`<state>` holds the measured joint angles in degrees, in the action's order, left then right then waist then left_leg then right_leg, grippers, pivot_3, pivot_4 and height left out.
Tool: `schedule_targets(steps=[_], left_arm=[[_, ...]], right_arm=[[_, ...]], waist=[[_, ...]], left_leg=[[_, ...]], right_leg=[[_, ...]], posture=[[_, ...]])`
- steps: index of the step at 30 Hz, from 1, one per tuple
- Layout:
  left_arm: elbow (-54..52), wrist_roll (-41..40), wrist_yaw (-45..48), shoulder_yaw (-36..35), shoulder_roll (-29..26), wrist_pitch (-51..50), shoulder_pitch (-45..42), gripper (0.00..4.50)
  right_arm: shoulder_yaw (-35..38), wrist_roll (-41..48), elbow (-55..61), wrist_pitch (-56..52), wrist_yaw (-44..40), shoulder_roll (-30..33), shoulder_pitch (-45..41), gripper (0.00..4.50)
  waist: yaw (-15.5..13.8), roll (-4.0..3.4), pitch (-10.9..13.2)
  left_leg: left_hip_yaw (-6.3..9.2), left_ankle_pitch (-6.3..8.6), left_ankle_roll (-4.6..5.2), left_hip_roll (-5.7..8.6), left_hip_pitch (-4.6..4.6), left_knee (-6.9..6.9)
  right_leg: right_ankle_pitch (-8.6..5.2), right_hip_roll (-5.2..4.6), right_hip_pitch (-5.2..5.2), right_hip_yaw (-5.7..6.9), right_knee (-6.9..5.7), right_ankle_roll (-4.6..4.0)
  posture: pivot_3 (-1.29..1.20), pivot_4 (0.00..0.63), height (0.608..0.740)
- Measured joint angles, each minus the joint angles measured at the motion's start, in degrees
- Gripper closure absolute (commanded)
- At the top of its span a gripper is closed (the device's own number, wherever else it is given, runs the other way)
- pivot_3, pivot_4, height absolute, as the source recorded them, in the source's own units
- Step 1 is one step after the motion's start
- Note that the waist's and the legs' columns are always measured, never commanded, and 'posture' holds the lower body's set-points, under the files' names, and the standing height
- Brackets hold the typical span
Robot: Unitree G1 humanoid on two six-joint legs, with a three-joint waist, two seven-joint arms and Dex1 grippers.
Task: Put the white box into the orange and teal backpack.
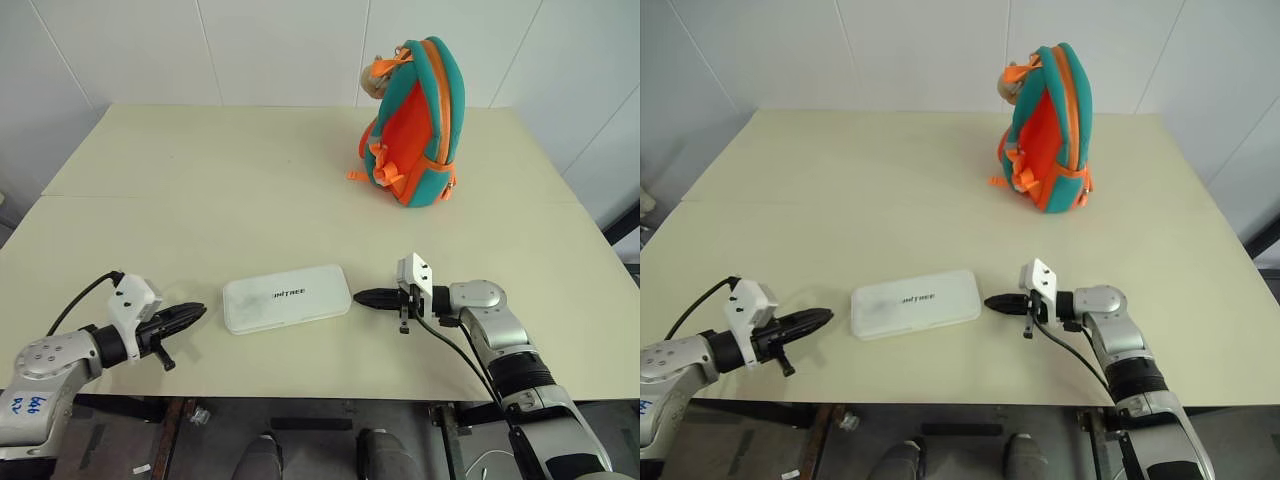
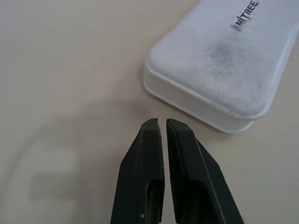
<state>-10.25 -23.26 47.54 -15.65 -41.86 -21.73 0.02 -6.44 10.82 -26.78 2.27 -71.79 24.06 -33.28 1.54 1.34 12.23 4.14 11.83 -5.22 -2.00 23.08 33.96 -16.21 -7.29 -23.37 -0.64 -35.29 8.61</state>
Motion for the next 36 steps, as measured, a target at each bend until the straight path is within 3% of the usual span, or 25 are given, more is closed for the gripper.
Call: schedule_targets(steps=[10, 20, 34, 36], left_arm=[[6.7, 2.2, 0.2, 5.0, 1.7, 1.8, -6.5, 4.2], [13.8, 3.9, 2.7, 9.5, 4.4, 5.0, -14.3, 4.2], [17.9, 5.7, 4.7, 14.2, 8.2, 8.3, -17.8, 4.2], [17.9, 6.4, 3.7, 14.2, 8.4, 8.4, -17.8, 3.8]], right_arm=[[0.1, 0.3, 5.2, -2.7, 0.0, 0.6, 2.7, 4.5], [1.2, 3.2, 16.3, -8.9, 0.2, 6.3, 9.1, 4.5], [4.8, 4.0, 16.4, -9.0, 2.8, 11.5, 12.6, 4.5], [4.8, 4.2, 16.4, -9.7, 3.0, 11.7, 12.7, 4.14]], waist=[[0.1, 0.0, 0.0], [0.0, 0.05, 0.0], [-0.1, 0.05, 0.0], [-0.1, 0.05, 0.0]], left_leg=[[0.0, 0.0, 0.0, 0.0, 0.0, -0.01], [-0.02, 0.01, 0.0, 0.01, 0.02, 0.02], [-0.02, 0.0, 0.0, 0.01, 0.03, 0.08], [-0.02, 0.0, 0.0, 0.01, 0.04, 0.1]], right_leg=[[0.01, 0.0, -0.02, -0.01, -0.06, 0.03], [0.04, -0.01, -0.01, 0.0, 0.0, 0.07], [0.06, -0.01, 0.02, -0.01, 0.04, 0.09], [0.06, -0.01, 0.02, -0.01, 0.04, 0.1]], posture=[[0.0, 0.15, 0.74], [0.0, 0.15, 0.74], [0.0, 0.15, 0.74], [0.0, 0.15, 0.74]])
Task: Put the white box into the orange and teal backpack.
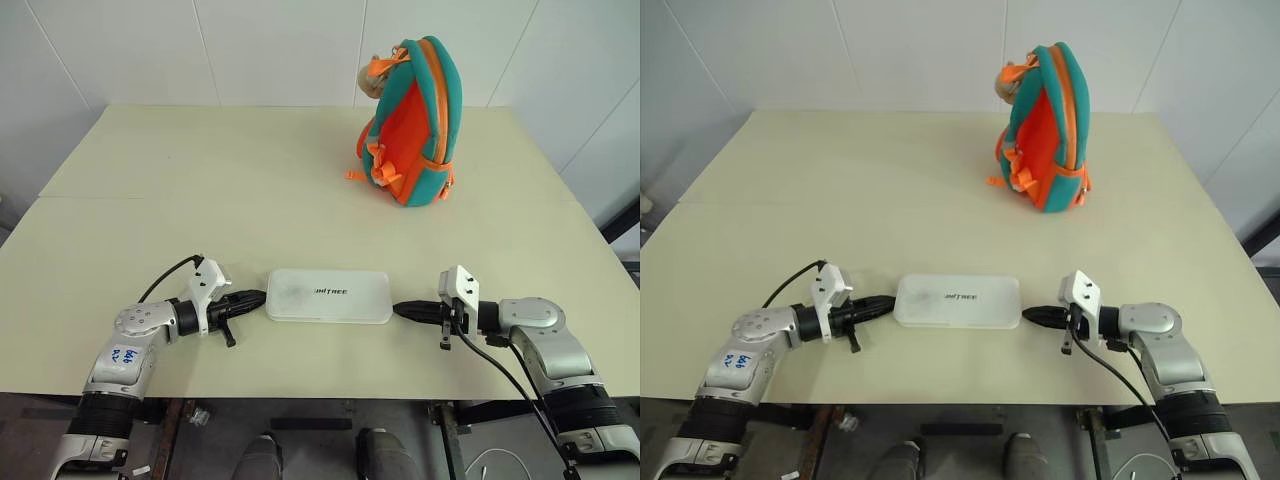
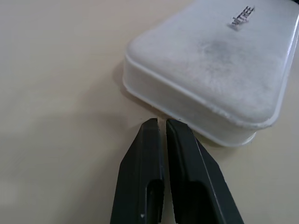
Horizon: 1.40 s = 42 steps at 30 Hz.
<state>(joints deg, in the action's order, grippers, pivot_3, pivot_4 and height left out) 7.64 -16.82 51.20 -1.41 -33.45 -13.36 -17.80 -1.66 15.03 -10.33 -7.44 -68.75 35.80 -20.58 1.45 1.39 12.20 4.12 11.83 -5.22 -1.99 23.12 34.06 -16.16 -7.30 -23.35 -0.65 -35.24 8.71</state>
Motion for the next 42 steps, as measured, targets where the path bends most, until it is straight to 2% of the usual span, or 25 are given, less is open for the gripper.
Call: schedule_targets(steps=[2, 7, 12, 17, 22, 28, 35, 42], left_arm=[[0.0, 0.3, -0.8, -0.1, 0.0, 0.0, 0.0, 3.33], [-1.8, -2.4, 1.1, -2.2, -3.4, -5.6, 1.1, 1.71], [-3.0, -9.5, 3.6, -7.0, -9.9, -20.4, 1.9, 0.07], [2.5, -15.2, 3.7, -8.9, -10.4, -36.0, -5.2, 0.01], [11.4, -21.3, 3.9, -9.7, -7.8, -51.4, -15.5, 0.01], [19.2, -22.2, 3.0, -9.8, -4.0, -58.4, -21.2, 0.01], [17.8, -23.7, 4.2, -6.9, -3.7, -67.6, -21.9, 0.01], [17.6, -23.8, 4.8, -6.0, -3.0, -69.2, -22.1, 0.01]], right_arm=[[0.1, 0.2, 0.0, -1.0, 0.5, 0.6, 0.2, 3.61], [2.4, 0.8, -0.4, -3.8, 1.2, 4.3, -0.6, 1.84], [2.6, 4.4, 1.5, -15.0, -2.0, 9.8, -3.2, 0.12], [0.4, 6.3, 4.4, -22.1, -3.5, 10.6, -6.1, 0.02], [-3.8, 5.2, 4.4, -24.1, -3.2, 9.1, -8.6, 0.02], [-6.9, 4.4, 4.3, -25.8, -3.0, 7.7, -10.3, 0.02], [-8.0, 4.2, 4.8, -26.5, -3.0, 6.4, -10.8, 0.02], [-8.6, 4.0, 5.4, -26.3, -2.4, 4.7, -11.1, 0.02]], waist=[[0.0, 0.0, 0.0], [0.3, 0.0, 0.0], [0.2, -0.03, 0.0], [0.0, 0.0, 0.0], [0.1, 0.01, 0.0], [0.4, 0.02, 0.0], [0.1, 0.03, 0.0], [0.1, 0.03, 0.0]], left_leg=[[0.0, 0.0, 0.0, 0.0, 0.0, 0.0], [-0.02, 0.0, 0.0, -0.01, -0.01, 0.0], [-0.01, 0.02, 0.03, -0.03, -0.02, 0.0], [-0.01, 0.0, 0.07, -0.02, 0.03, 0.07], [-0.01, 0.01, 0.09, 0.0, 0.09, 0.07], [-0.01, 0.11, 0.12, 0.01, 0.12, 0.05], [-0.01, 0.13, 0.12, 0.01, 0.14, 0.04], [-0.01, 0.13, 0.11, 0.01, 0.11, 0.06]], right_leg=[[0.0, 0.0, 0.0, 0.0, 0.0, 0.0], [0.0, 0.0, -0.01, -0.01, 0.0, -0.02], [-0.02, 0.0, -0.01, 0.01, -0.01, -0.06], [0.01, 0.0, 0.01, 0.02, 0.06, -0.03], [0.05, 0.0, 0.0, 0.01, 0.1, 0.04], [0.06, 0.01, -0.05, 0.0, 0.06, 0.12], [0.03, 0.01, -0.04, -0.01, 0.09, 0.14], [0.03, 0.01, -0.03, -0.01, 0.07, 0.14]], posture=[[0.0, 0.15, 0.74], [0.0, 0.15, 0.74], [0.0, 0.15, 0.74], [0.0, 0.15, 0.74], [0.0, 0.15, 0.74], [0.0, 0.15, 0.74], [0.0, 0.15, 0.74], [0.0, 0.15, 0.74]])
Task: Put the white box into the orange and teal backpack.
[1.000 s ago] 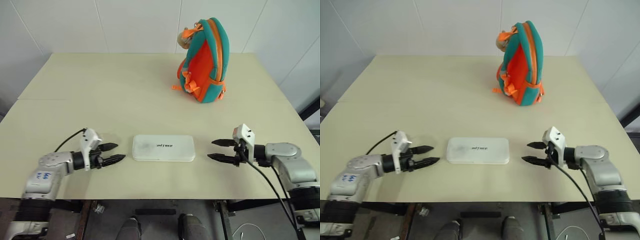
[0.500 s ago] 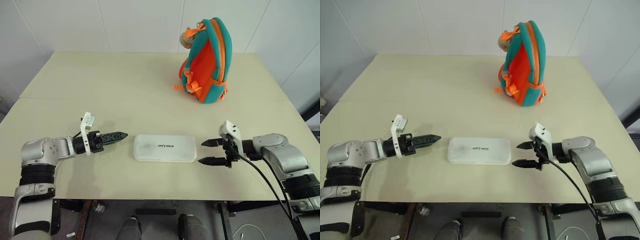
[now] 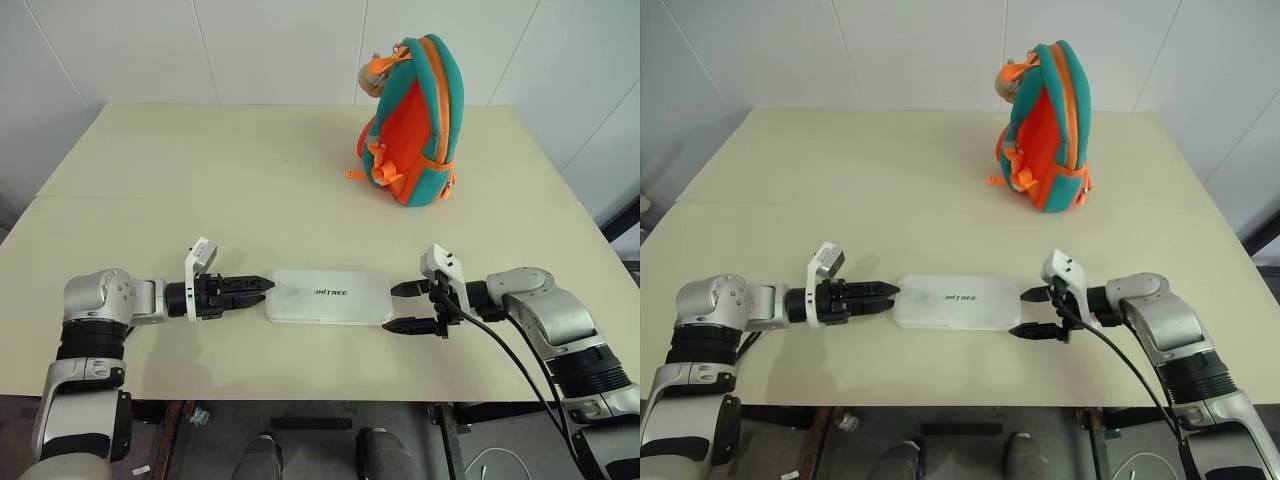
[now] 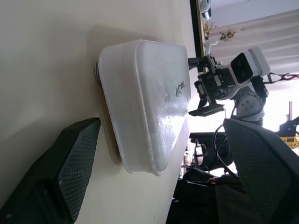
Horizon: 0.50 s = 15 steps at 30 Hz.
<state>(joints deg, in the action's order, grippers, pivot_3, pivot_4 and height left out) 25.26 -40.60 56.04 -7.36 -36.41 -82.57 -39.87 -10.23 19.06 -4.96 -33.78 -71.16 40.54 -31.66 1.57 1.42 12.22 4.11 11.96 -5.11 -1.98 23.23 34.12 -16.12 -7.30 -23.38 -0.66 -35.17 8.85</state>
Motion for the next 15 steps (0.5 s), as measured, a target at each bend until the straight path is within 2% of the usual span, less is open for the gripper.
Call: schedule_targets(steps=[8, 15], left_arm=[[0.9, 0.1, 0.0, 0.9, 2.5, -0.2, -0.9, 0.01], [2.5, 0.1, -0.1, 0.9, 4.1, -0.9, -1.9, 0.01]], right_arm=[[-0.8, -0.4, -0.1, 1.4, 0.8, -3.2, -1.1, 0.02], [-2.3, -1.3, 0.0, 2.6, 0.6, -3.5, -1.2, 0.02]], waist=[[-0.1, 0.0, 0.0], [-0.3, 0.01, 0.0]], left_leg=[[0.0, 0.0, 0.0, 0.01, -0.01, 0.02], [0.0, 0.0, 0.0, 0.04, -0.01, 0.05]], right_leg=[[0.0, -0.01, 0.02, 0.0, -0.01, 0.0], [0.01, -0.02, 0.06, -0.01, 0.01, 0.02]], posture=[[0.0, 0.15, 0.74], [0.0, 0.15, 0.74]])
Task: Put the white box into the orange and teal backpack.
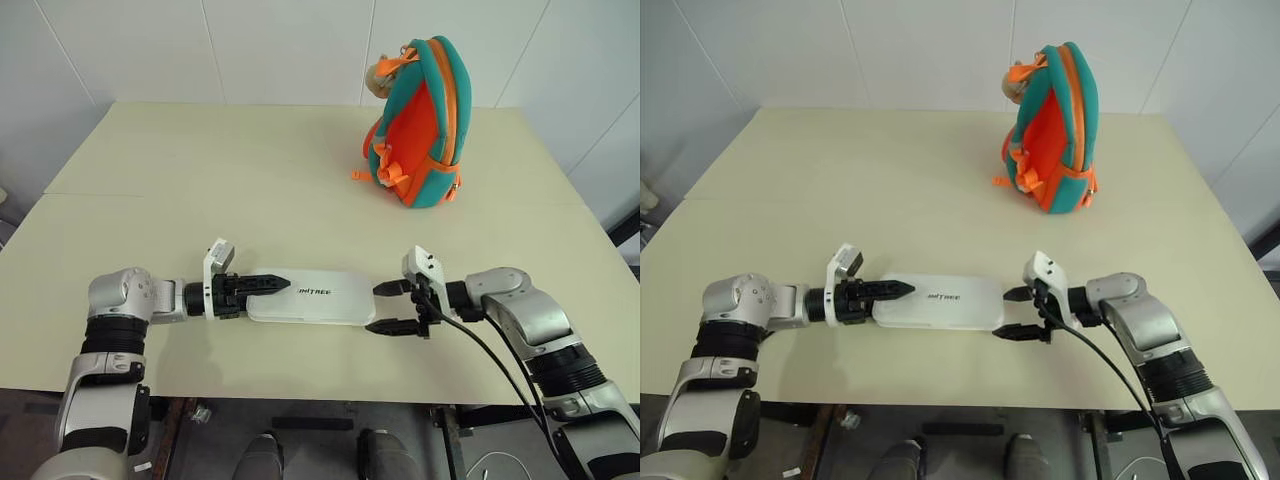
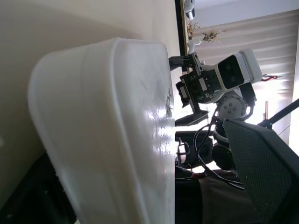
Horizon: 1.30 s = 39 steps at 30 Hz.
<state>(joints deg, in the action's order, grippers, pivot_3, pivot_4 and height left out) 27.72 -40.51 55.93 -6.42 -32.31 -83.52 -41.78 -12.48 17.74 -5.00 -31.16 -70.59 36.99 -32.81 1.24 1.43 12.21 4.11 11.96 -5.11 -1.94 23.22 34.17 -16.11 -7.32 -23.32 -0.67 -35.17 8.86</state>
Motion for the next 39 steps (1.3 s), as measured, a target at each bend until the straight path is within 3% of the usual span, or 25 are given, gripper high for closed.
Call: schedule_targets(steps=[3, 10, 12, 19, 27, 33, 39], left_arm=[[0.0, -0.1, 0.3, 0.4, 0.0, -0.8, 0.0, 0.62], [-0.7, -1.2, 1.3, 1.7, -0.2, -3.9, 1.4, 2.89], [-2.4, -2.2, 1.6, 1.7, -0.4, -5.1, 2.3, 3.27], [-5.2, -3.2, -0.9, -2.9, 0.0, -5.1, 4.0, 3.27], [-13.5, -4.4, -4.2, -8.2, -4.4, -5.7, 7.9, 3.27], [-14.0, -5.4, -4.5, -10.6, -4.9, -3.7, 10.9, 3.27], [-16.6, -6.8, -6.4, -11.2, -4.3, -3.6, 11.7, 3.27]], right_arm=[[0.0, -0.4, 0.0, 1.2, 0.0, 0.0, 0.2, 0.0], [0.3, -1.3, -0.1, 3.3, 0.8, 0.0, 1.3, 0.0], [0.7, -1.3, -0.3, 3.8, 1.4, 0.0, 1.5, 0.0], [3.9, -0.3, -1.6, 4.2, 5.5, -0.2, 0.8, 0.0], [19.7, -2.3, -15.9, -1.3, 30.2, -0.3, -19.2, 0.0], [21.1, -5.7, -28.6, 4.1, 42.3, -7.2, -29.4, 0.0], [20.9, -7.7, -41.5, 11.4, 46.5, -11.9, -35.0, 0.0]], waist=[[0.1, 0.0, 0.0], [0.4, 0.0, 0.0], [0.3, 0.0, 0.0], [0.4, 0.01, 0.0], [0.7, 0.01, 0.0], [0.8, 0.01, 0.0], [0.7, 0.01, 0.0]], left_leg=[[0.0, 0.0, 0.0, 0.0, 0.0, 0.0], [0.0, 0.0, 0.0, 0.0, 0.0, 0.0], [0.0, 0.0, 0.0, 0.0, 0.0, 0.0], [0.0, 0.0, 0.0, 0.0, 0.02, 0.0], [-0.03, -0.02, -0.02, 0.0, 0.01, -0.18], [-0.08, 0.0, -0.01, 0.0, 0.02, -0.23], [-0.09, -0.01, -0.01, 0.0, 0.05, -0.25]], right_leg=[[0.0, 0.0, 0.0, 0.0, 0.0, 0.0], [0.0, 0.0, -0.01, -0.01, -0.01, 0.0], [0.0, 0.0, -0.01, -0.03, -0.01, 0.0], [0.0, 0.0, -0.04, -0.03, -0.01, -0.01], [0.0, -0.02, -0.17, -0.05, -0.01, -0.12], [-0.01, -0.03, -0.17, -0.07, 0.07, -0.09], [0.01, -0.03, -0.16, -0.08, 0.12, -0.06]], posture=[[0.0, 0.15, 0.74], [0.0, 0.15, 0.74], [0.0, 0.15, 0.74], [0.0, 0.15, 0.74], [0.0, 0.15, 0.74], [0.0, 0.15, 0.74], [0.0, 0.15, 0.74]])
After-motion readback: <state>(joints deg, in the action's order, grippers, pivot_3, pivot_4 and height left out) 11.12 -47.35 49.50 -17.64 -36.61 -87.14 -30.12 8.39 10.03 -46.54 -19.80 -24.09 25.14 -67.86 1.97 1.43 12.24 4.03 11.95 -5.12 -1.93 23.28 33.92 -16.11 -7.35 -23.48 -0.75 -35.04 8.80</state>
